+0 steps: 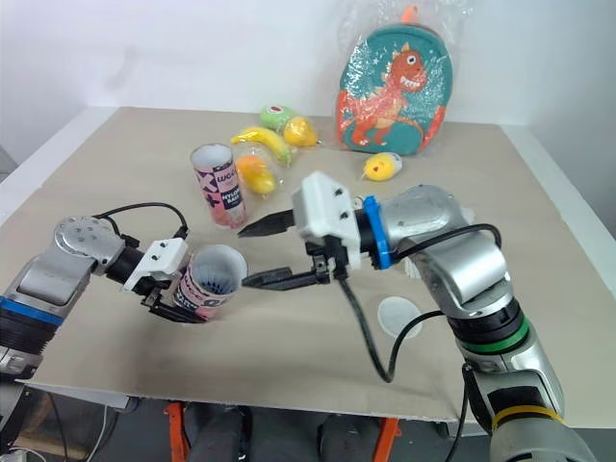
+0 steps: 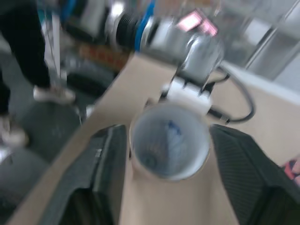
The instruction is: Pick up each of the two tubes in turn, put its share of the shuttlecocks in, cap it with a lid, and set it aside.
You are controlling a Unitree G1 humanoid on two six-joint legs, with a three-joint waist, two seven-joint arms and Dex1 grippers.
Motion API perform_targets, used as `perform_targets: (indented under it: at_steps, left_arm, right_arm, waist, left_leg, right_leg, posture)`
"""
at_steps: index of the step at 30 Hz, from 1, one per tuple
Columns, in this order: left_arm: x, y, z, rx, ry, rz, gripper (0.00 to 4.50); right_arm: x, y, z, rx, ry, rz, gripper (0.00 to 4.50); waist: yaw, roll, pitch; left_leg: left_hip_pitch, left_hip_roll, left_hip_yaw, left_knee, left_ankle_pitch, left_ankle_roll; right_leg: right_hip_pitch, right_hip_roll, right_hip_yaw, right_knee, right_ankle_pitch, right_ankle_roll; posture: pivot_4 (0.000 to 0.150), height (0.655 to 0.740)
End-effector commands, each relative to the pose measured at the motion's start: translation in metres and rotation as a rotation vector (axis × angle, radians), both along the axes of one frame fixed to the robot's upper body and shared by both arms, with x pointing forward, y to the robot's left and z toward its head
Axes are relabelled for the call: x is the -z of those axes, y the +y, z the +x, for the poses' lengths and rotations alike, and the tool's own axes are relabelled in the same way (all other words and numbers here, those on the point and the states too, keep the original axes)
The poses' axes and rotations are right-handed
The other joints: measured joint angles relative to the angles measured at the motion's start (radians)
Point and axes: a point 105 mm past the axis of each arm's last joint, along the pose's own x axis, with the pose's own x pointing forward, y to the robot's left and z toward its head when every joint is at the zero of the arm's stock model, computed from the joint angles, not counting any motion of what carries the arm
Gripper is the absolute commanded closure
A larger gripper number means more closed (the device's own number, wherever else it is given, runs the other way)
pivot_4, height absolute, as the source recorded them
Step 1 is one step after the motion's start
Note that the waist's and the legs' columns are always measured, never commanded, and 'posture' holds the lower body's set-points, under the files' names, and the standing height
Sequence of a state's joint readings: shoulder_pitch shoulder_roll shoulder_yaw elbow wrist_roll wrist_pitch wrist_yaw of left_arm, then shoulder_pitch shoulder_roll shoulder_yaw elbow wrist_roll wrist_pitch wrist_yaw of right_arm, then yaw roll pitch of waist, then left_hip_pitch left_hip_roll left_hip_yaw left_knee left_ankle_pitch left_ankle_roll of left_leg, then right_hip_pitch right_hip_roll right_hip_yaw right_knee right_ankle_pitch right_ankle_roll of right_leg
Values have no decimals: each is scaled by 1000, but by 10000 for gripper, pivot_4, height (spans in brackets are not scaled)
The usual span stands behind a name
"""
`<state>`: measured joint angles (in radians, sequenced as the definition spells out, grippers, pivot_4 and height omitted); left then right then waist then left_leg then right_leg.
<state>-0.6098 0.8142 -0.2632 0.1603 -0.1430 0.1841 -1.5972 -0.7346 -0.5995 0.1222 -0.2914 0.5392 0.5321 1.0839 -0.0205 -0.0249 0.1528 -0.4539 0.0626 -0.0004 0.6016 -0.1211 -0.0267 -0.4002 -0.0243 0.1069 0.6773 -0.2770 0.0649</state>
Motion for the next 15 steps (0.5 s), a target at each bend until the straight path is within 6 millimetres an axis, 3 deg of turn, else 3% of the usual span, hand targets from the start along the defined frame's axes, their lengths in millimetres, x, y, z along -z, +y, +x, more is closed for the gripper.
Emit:
perform_targets:
  at_steps: [1,4,6,15]
  left_arm:
    - [21,-3,-8,16,75,36,10983]
    - [21,-4,-8,17,74,34,10983]
    - [21,-3,-8,16,74,33,10983]
    - [20,-4,-7,15,70,32,10983]
  right_arm:
    - [35,-34,56,362,73,11,13649]
    - [77,-58,96,662,177,19,13649]
    - [95,-64,107,761,205,13,13649]
    - [112,-64,136,936,172,16,13649]
  waist:
    - [0,-1,0]
    - [-1,1,-1]
    - [-1,3,-1]
    - [-1,5,0]
  left_leg:
    - [1,0,0,0,0,0]
    - [0,0,3,0,0,0]
    - [-1,0,3,0,0,0]
    - [-2,-2,1,-1,0,0]
  right_leg:
    - [1,0,0,-1,0,0]
    - [0,-1,1,0,1,0]
    - [0,-1,2,2,1,0]
    - [0,0,3,3,-2,5]
  posture:
    - [1500,7302]
    - [1500,7302]
    - [1500,7302]
    - [1500,7302]
